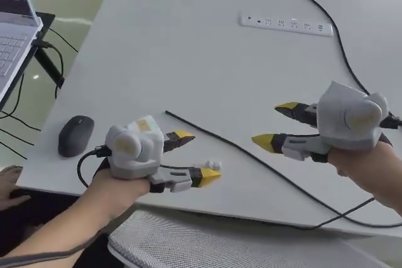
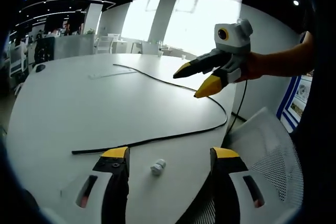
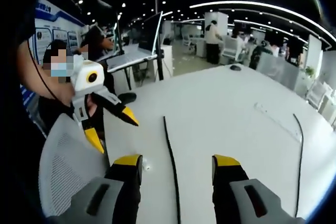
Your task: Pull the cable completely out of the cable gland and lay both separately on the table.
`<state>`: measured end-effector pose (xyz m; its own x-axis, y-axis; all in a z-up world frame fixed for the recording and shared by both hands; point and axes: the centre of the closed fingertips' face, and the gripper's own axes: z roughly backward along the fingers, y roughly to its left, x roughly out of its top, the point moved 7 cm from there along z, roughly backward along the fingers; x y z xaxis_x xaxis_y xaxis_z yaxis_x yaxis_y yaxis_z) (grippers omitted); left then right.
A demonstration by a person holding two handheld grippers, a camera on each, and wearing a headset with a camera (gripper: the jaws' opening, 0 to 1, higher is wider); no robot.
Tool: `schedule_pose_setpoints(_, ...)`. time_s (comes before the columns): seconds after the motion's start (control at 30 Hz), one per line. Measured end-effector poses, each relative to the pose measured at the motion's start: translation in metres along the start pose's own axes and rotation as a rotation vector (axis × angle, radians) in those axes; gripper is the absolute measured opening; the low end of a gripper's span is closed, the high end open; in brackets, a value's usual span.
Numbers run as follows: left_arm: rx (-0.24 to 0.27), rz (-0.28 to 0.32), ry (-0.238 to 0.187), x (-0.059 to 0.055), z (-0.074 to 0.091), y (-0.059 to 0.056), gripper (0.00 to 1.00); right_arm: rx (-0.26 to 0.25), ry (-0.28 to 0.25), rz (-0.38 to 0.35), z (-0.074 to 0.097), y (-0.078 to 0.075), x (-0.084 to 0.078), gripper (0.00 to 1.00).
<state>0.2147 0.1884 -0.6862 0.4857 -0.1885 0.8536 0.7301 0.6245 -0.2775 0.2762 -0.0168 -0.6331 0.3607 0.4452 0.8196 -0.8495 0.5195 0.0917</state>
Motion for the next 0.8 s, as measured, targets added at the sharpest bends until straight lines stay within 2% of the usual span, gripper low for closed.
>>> schedule_pose_setpoints(0.07, 0.011, 0.008, -0.011, 0.003, 0.005, -0.001, 0.65, -0.005, -0.028, -0.047, 0.011, -0.002, -0.007, 0.56)
schedule_pose_setpoints(0.13, 0.025, 0.015, -0.032, 0.008, 0.012, -0.002, 0.67, -0.021, -0.028, -0.058, 0.023, -0.004, -0.015, 0.59)
schedule_pose_setpoints(0.23, 0.042, 0.007, -0.024, 0.010, 0.016, -0.003, 0.70, -0.037, -0.057, -0.127, 0.038, -0.007, -0.024, 0.62)
schedule_pose_setpoints(0.37, 0.071, 0.019, -0.041, 0.014, 0.023, 0.000, 0.76, -0.055, -0.063, -0.137, 0.055, -0.009, -0.030, 0.65)
schedule_pose_setpoints(0.5, 0.074, 0.040, -0.049, 0.016, 0.030, -0.001, 0.77, -0.072, -0.073, -0.150, 0.066, -0.012, -0.039, 0.70)
schedule_pose_setpoints(0.6, 0.089, 0.044, -0.044, 0.015, 0.035, -0.001, 0.79, -0.079, -0.077, -0.174, 0.071, -0.008, -0.046, 0.71)
schedule_pose_setpoints(0.7, 0.106, 0.074, -0.050, 0.014, 0.041, 0.000, 0.80, -0.082, -0.074, -0.186, 0.074, -0.003, -0.055, 0.73)
schedule_pose_setpoints(0.8, 0.117, 0.088, -0.043, 0.012, 0.045, -0.001, 0.83, -0.085, -0.050, -0.190, 0.076, 0.005, -0.067, 0.75)
